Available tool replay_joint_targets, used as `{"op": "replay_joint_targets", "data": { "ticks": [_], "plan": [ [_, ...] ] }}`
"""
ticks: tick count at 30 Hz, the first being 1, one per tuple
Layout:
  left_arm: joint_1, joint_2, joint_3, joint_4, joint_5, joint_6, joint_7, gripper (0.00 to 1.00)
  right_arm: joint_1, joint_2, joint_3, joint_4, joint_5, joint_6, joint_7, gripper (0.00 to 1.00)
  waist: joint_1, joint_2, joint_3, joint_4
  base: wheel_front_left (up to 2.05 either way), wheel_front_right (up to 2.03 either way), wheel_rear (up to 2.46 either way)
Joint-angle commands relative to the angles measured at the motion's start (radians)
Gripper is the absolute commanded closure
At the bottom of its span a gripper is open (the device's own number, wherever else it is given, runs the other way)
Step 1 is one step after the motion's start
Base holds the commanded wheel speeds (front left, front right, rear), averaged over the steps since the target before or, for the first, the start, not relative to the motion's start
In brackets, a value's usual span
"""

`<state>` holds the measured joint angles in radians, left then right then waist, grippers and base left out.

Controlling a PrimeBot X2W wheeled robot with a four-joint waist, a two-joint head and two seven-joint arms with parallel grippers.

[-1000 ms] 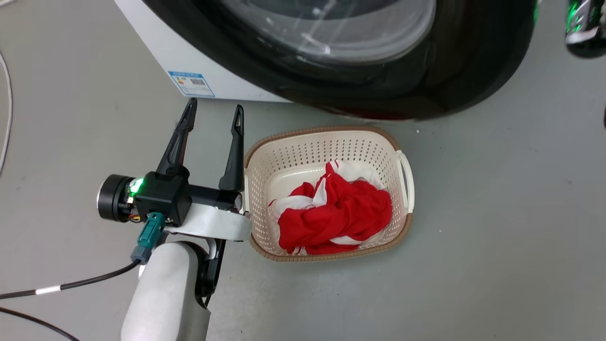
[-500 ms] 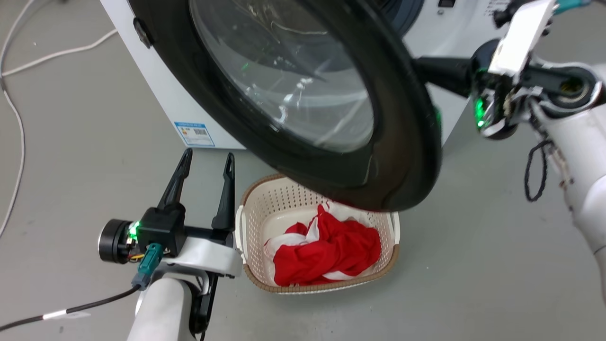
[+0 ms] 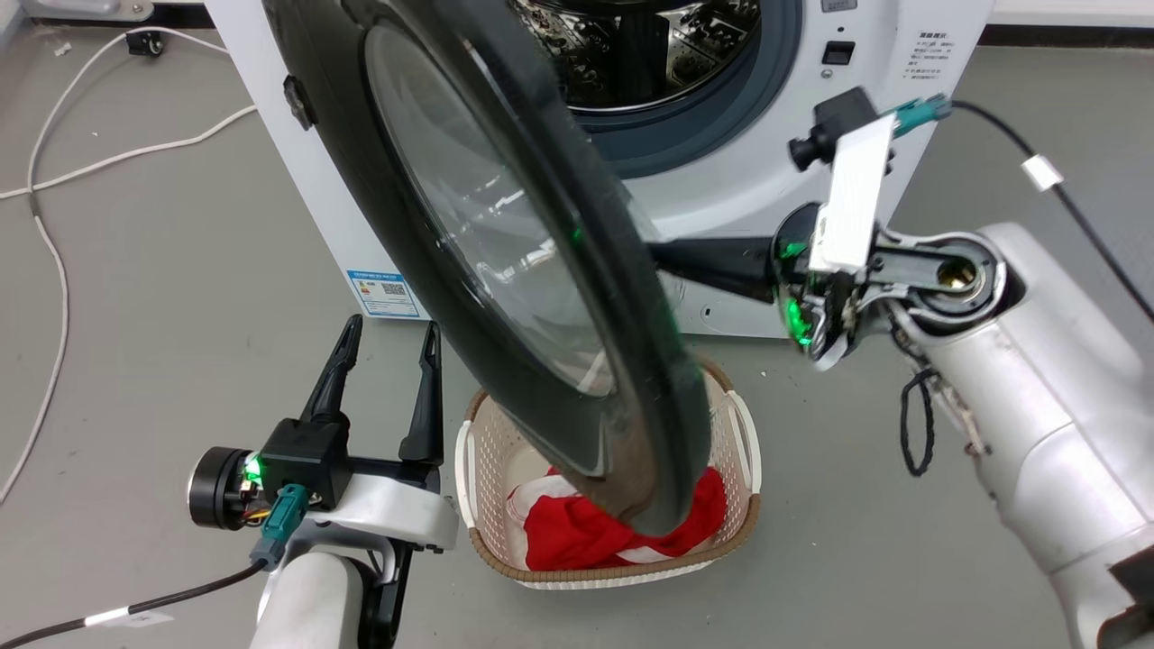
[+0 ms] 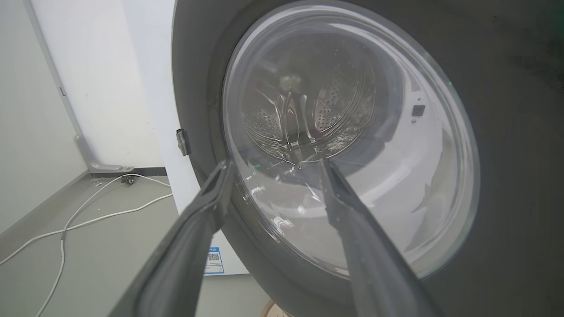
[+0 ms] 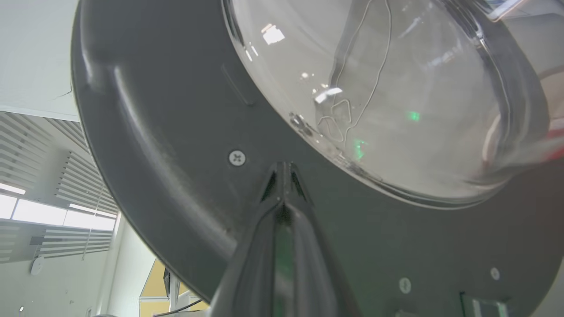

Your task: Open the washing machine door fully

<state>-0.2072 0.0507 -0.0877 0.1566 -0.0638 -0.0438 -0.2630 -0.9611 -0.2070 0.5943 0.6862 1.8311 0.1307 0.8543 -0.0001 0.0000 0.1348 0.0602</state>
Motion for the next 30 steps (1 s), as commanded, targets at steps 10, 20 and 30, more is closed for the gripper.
{"op": "replay_joint_targets", "data": {
  "ticks": [10,20,30],
  "plan": [
    [0.014,-0.001,-0.014,0.003,-0.007,0.005,-0.003,0.0,0.074,0.015,0.033,-0.055,0.016,0.0,-0.034,1.0,0.0001,0.0,-0.012,0.01,0.0,0.0,0.0],
    [0.029,-0.001,-0.001,0.0,-0.002,0.006,-0.003,0.0,0.156,-0.026,-0.101,-0.068,-0.044,0.0,-0.432,1.0,0.0001,0.0,-0.021,-0.008,0.0,0.0,0.0],
    [0.059,-0.001,0.038,-0.002,-0.006,0.007,-0.003,0.0,0.441,-0.071,-0.273,-0.24,-0.047,0.0,-0.771,0.0,0.0001,0.0,-0.044,-0.043,0.0,0.0,0.0]
  ]
}}
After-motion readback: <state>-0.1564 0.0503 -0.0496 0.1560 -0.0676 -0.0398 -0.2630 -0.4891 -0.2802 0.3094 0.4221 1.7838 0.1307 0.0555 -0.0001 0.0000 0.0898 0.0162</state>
